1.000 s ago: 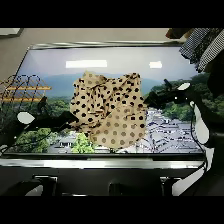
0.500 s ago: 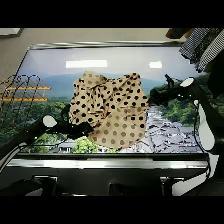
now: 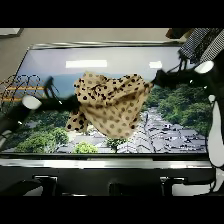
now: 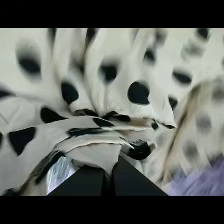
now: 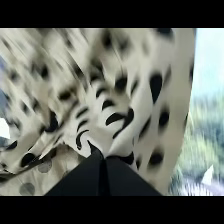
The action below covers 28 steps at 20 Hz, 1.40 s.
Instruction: Fold the clothes and pants, and hang the long-sleeved shirts on hangers.
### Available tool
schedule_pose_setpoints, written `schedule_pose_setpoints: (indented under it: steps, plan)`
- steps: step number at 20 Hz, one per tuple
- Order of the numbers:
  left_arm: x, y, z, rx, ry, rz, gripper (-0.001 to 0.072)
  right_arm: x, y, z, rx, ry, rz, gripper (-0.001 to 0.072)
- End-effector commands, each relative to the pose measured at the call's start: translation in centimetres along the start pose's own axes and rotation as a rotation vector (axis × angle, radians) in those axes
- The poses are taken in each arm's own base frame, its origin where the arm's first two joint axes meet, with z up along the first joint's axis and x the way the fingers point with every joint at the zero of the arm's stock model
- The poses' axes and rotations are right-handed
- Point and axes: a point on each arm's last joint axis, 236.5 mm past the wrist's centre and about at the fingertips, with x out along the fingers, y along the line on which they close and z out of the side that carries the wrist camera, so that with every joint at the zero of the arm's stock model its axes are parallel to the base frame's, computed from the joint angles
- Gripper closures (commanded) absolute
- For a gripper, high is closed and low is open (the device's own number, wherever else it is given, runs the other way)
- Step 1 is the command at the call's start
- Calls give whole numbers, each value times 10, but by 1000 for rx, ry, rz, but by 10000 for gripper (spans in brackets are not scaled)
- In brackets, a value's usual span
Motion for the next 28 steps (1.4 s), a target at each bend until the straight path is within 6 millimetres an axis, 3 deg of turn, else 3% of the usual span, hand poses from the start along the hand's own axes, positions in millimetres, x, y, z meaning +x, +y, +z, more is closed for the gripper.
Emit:
schedule_pose_setpoints:
  steps: [1, 2, 4, 6, 8, 12, 15, 18, 21, 24, 26, 28]
  plan:
    - [-122, -71, 125, 197, -330, -52, 694, -115, 99, 93, -175, -407, 51, 693]
    - [-165, -96, 147, 256, -423, -68, 694, -159, 129, 108, -226, -523, 56, 693]
    - [-242, -141, 168, 358, -588, -90, 693, -244, 180, 116, -319, -726, 45, 693]
    - [-317, -180, 167, 450, -748, -108, 694, -321, 220, 99, -407, -891, 29, 693]
    - [-373, -203, 151, 506, -860, -106, 693, -383, 250, 66, -479, -1001, 3, 693]
    - [-445, -211, 113, 466, -992, -82, 693, -472, 289, -7, -571, -1149, -23, 693]
    - [-467, -214, 95, 457, -1027, -89, 693, -507, 298, -34, -550, -1231, -11, 693]
    - [-451, -205, 95, 406, -969, -85, 693, -501, 293, -27, -485, -1216, 16, 693]
    - [-396, -176, 114, 318, -850, -58, 692, -458, 268, 14, -391, -1127, 7, 693]
    - [-302, -132, 134, 235, -657, -1, 693, -374, 225, 72, -257, -967, 9, 692]
    - [-222, -98, 142, 211, -507, 53, 692, -298, 183, 108, -167, -831, 1, 692]
    - [-141, -66, 145, 235, -372, 104, 692, -213, 130, 131, -67, -683, -14, 692]
